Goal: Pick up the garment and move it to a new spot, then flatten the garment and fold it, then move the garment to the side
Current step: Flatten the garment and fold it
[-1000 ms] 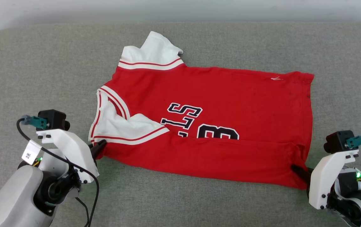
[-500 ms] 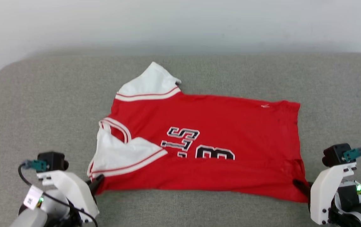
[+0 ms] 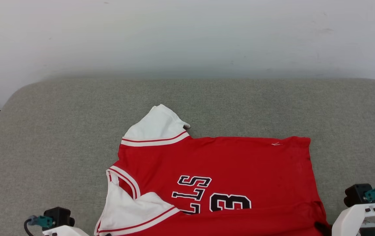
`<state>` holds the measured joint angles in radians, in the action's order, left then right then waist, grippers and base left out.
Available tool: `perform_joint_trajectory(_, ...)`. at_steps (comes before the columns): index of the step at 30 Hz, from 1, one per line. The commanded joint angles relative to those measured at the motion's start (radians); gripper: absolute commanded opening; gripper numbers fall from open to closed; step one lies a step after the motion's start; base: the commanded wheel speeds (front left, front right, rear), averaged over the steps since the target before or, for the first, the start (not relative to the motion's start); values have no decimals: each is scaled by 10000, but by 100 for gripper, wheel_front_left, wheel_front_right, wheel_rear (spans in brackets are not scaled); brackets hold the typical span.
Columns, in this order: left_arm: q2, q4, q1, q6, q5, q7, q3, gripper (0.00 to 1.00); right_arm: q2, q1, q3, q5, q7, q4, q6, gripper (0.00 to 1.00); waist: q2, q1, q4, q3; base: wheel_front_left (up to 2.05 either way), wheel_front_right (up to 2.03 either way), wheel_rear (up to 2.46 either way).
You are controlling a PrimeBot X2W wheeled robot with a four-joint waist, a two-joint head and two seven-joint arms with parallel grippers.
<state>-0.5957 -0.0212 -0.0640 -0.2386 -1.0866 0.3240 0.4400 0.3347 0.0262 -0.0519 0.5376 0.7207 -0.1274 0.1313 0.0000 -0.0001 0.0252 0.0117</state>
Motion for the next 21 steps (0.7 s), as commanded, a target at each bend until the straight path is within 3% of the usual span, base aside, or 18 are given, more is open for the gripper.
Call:
perform_joint_trajectory(1, 23, -50, -158, -39, -42, 22, 11, 0, -62, 140, 46, 37, -155, -88, -11, 0, 0, 1, 10, -5, 0, 0, 0)
perform_joint_trajectory(2, 77, -98, -185, 10, -61, -17, 44, 0, -140, 228, 60, 77, -223, -227, -11, 0, 0, 1, 20, -9, 0, 0, 0)
perform_joint_trajectory(3, 140, -191, -196, 45, -48, -65, 61, 0, -228, 312, 87, 107, -320, -327, -11, 10, 0, 1, 31, -18, 0, 0, 0)
perform_joint_trajectory(4, 178, -342, -199, 43, 19, -88, 136, 0, -300, 378, 129, 103, -434, -417, -11, 48, 0, 1, 41, -23, 0, 0, 0)
perform_joint_trajectory(5, 233, -463, -149, 76, 79, -115, 212, 0, -358, 441, 161, 104, -575, -512, -11, 96, 0, 1, 54, -24, 0, 0, 0)
perform_joint_trajectory(6, 332, -589, -61, 104, 85, -186, 216, 31, -419, 480, 171, 114, -720, -570, -11, 100, 0, 1, 69, -15, 0, 0, 0)
perform_joint_trajectory(7, 415, -696, 31, 144, 78, -257, 218, 95, -470, 526, 188, 106, -893, -607, -10, 100, 0, 1, 79, -5, 0, 0, 0)
perform_joint_trajectory(8, 469, -808, 113, 171, 110, -312, 231, 100, -502, 573, 217, 46, -1138, -615, -10, 100, 0, 1, 83, 1, 0, 0, 0)
perform_joint_trajectory(14, 703, -1155, 606, 282, 640, -1546, -70, 100, -858, 642, 379, -463, -3301, -231, -10, 100, 0, 1, 17, -51, 0, 0, 0)
perform_joint_trajectory(21, 835, -951, 1180, 438, 1522, -3506, -505, 100, -1478, 377, 855, -2014, -5651, 448, -8, 100, 0, 1, -133, -184, 0, 0, 0)
